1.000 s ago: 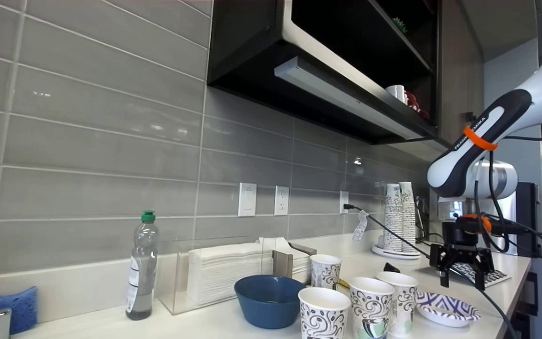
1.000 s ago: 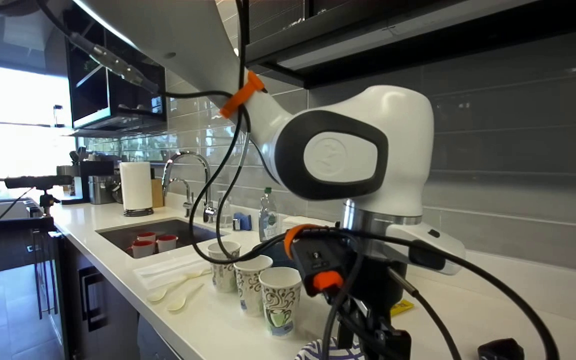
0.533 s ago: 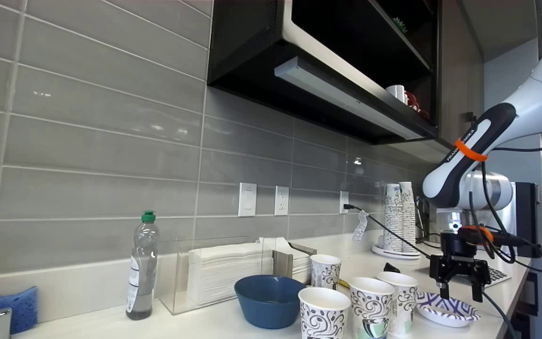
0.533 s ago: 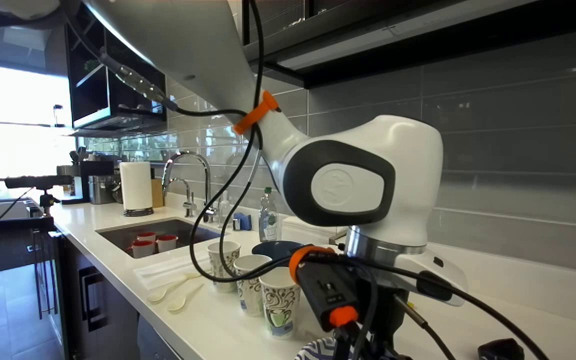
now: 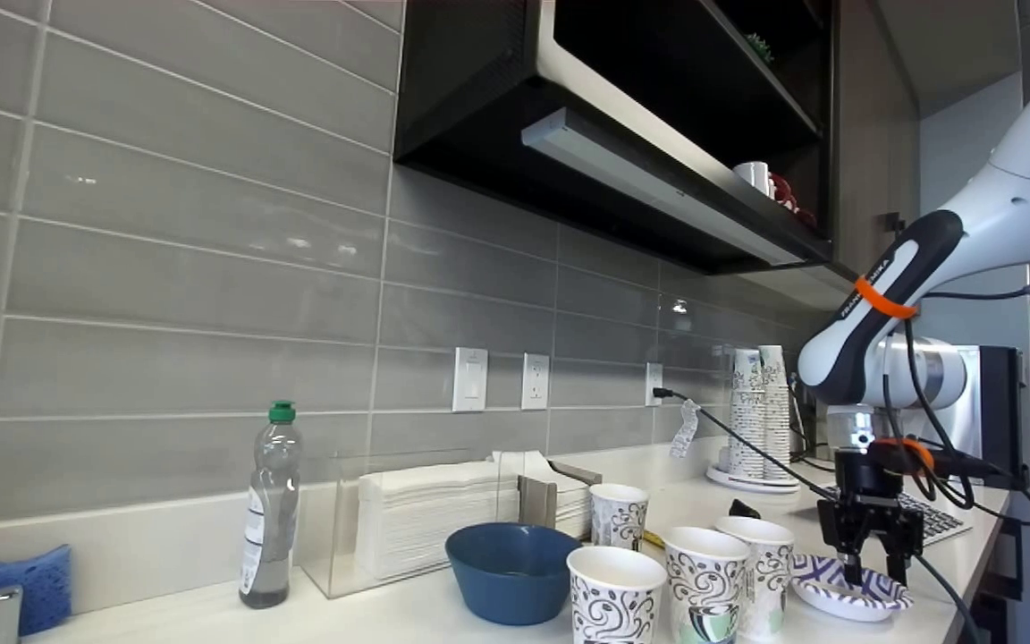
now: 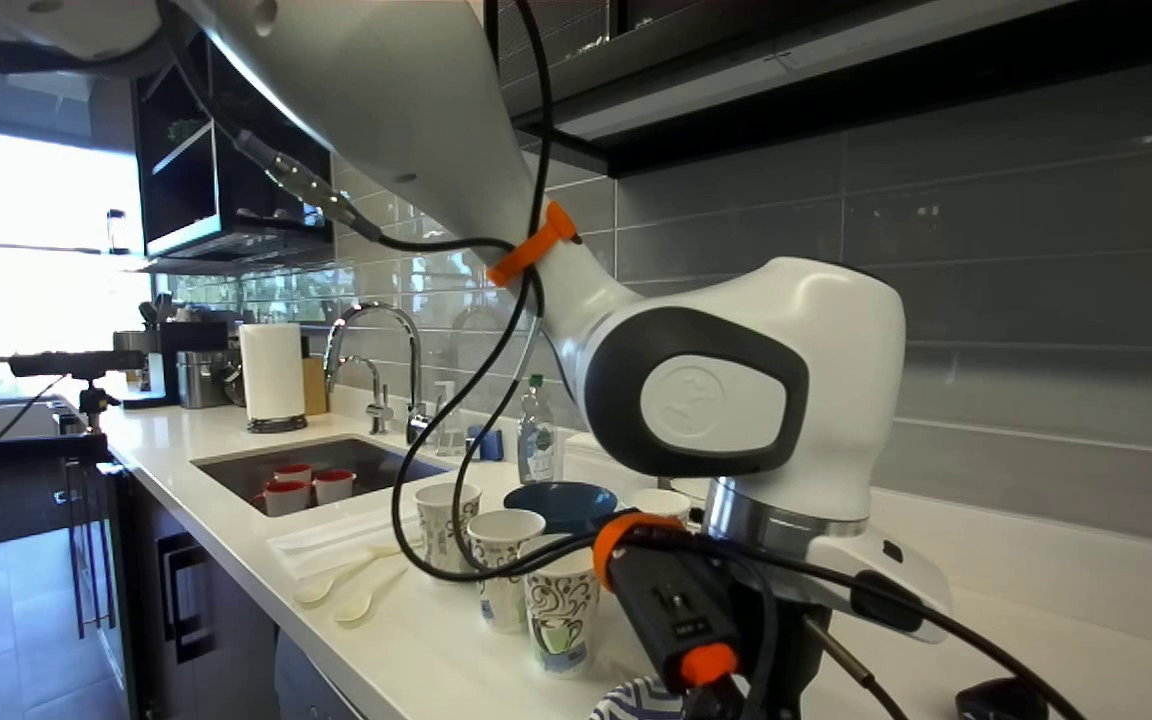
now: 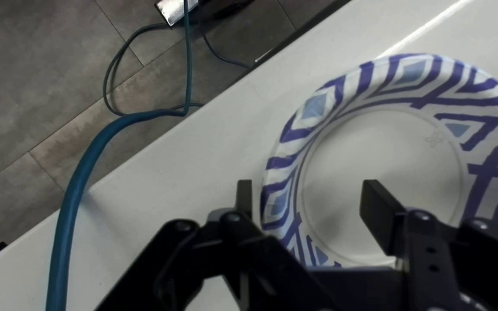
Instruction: Put the bowl on top of the coffee cup on the front right.
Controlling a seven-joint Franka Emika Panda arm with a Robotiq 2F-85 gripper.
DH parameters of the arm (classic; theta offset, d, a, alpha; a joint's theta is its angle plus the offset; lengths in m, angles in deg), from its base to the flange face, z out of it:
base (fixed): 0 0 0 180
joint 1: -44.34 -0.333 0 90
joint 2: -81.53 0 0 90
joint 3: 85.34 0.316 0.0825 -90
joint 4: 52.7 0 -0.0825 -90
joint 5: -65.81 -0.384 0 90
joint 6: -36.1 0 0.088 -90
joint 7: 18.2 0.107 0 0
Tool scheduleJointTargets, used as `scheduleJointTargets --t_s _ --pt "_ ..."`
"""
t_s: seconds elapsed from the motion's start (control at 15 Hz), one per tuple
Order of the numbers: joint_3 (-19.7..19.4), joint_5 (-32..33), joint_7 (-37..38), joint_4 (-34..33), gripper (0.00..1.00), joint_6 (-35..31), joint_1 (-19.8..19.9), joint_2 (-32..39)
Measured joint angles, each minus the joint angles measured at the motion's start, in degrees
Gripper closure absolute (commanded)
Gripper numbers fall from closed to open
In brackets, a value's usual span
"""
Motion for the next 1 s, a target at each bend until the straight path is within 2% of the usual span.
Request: scheduleJointTargets --t_s 0.33,0.73,1.0 --pt "0.0 0.0 -0.1 -0.9 0.98 0.0 0.4 1.0" --pt "0.0 -1.3 -1.7 -2.4 0.99 0.2 1.2 1.1" --pt "0.0 -4.9 -5.1 -4.0 0.99 2.4 2.2 0.8"
